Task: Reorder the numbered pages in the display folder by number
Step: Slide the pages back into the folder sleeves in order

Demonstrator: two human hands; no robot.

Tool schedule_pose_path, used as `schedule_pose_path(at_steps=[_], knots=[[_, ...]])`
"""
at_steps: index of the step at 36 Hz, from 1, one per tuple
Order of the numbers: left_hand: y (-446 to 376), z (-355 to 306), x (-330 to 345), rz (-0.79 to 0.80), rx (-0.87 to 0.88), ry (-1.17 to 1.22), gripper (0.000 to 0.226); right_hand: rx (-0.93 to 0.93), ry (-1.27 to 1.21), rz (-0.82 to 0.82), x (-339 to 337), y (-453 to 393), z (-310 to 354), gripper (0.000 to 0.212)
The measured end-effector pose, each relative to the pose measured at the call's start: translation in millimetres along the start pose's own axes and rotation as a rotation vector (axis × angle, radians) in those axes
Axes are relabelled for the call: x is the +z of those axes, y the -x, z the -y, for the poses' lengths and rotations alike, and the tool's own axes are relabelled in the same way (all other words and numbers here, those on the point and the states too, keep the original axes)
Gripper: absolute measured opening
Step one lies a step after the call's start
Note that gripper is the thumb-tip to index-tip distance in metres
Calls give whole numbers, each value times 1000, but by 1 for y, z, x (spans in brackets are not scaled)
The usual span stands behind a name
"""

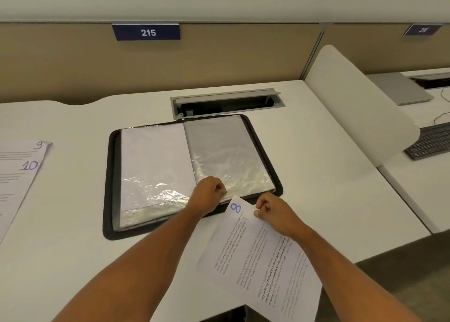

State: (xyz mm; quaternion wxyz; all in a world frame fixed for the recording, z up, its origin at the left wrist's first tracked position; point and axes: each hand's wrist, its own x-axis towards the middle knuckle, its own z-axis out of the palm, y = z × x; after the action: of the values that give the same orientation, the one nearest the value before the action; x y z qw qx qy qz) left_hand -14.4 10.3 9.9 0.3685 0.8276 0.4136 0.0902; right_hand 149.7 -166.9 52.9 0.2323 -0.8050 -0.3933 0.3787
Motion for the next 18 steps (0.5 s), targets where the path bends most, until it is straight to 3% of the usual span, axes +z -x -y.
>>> schedule_pose_path(at_steps=[12,18], knots=[[5,0,-5,-30,-32,152,16,4,-5,-42,9,-9,15,2],[9,-1,-6,-27,-1,135,15,67,-57,-168,1,-15,16,5]])
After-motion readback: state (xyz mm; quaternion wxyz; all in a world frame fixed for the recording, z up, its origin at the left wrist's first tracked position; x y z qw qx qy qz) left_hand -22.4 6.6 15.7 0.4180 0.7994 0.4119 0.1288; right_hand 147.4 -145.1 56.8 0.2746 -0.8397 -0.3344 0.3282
